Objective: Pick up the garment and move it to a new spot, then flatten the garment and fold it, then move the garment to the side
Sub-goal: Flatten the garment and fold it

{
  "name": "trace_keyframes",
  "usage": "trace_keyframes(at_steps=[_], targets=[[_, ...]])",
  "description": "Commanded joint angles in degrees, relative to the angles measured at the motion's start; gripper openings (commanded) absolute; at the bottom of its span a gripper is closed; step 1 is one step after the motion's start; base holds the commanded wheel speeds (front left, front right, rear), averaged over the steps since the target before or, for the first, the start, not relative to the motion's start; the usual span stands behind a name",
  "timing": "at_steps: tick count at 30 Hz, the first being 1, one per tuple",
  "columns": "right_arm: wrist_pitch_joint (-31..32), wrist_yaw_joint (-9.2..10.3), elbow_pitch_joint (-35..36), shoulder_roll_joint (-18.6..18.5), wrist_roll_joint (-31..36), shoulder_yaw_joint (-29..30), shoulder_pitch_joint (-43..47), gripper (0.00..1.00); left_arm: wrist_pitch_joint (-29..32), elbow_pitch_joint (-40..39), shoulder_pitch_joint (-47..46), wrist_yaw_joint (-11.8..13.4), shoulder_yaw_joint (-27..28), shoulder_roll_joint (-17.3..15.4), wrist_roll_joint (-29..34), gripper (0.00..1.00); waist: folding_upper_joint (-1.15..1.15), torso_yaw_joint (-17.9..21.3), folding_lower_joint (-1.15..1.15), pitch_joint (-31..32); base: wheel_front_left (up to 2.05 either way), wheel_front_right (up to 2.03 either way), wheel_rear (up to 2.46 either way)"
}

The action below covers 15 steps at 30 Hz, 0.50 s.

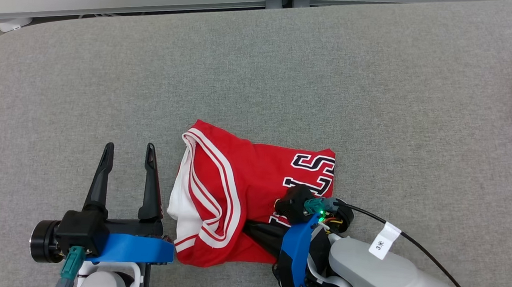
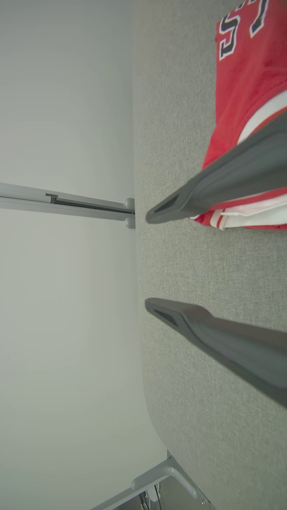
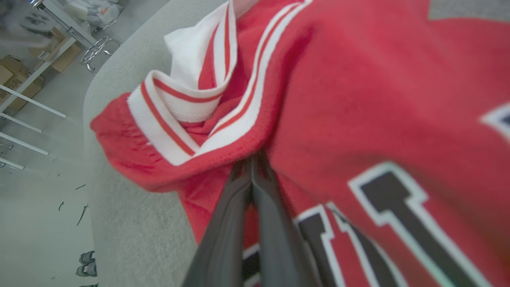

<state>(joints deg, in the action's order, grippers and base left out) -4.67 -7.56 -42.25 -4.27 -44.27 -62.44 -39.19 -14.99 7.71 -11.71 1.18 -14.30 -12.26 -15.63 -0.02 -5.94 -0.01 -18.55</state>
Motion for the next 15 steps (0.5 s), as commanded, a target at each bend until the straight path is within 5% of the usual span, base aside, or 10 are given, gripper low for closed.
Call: trace_keyframes(at_steps=[1,15], targets=[[1.78,0.14,-2.21,-2.95,-0.71,-1.24,4.6,0.0,-0.23,0.02,-0.17,-0.12,0.3,0.06,0.22,1.0,0.02,0.18,0.01,0.07,0.0,0.0,0.0],[2.69,0.14,9.84,-9.09,-1.25,1.9,9.38,0.0,-0.23,0.4,1.39,-0.4,1.42,-0.34,0.82,1.0,0.02,2.65,0.01,2.2,0.0,0.0,0.0]])
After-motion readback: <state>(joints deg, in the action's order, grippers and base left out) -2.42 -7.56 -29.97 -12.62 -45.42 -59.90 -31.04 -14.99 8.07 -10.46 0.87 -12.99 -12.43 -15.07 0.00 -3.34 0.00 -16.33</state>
